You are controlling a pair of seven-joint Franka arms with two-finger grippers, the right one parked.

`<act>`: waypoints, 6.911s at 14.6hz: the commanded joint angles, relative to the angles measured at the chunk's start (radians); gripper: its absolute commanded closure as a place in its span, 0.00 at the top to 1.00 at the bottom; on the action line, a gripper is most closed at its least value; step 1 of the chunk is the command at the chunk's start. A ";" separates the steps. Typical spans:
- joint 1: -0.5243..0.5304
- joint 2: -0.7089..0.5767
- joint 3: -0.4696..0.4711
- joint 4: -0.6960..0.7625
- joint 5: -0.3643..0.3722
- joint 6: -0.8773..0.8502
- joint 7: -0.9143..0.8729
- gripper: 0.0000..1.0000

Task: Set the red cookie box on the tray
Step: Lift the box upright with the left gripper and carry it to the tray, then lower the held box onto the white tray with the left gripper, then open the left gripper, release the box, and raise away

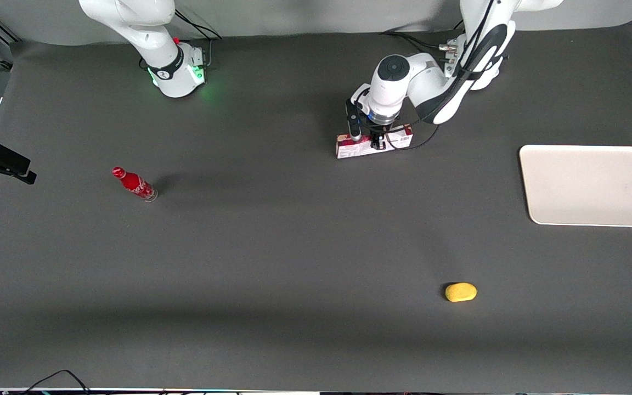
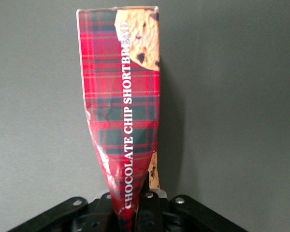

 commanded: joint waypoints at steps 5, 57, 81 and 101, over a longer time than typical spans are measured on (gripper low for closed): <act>0.041 -0.209 0.000 0.052 -0.171 -0.156 -0.055 0.00; 0.206 -0.089 1.002 0.066 -0.523 -0.098 0.223 0.00; 0.178 -0.116 0.964 0.596 -0.586 -0.616 0.021 1.00; 0.124 -0.263 0.651 0.897 -0.351 -1.028 -0.315 1.00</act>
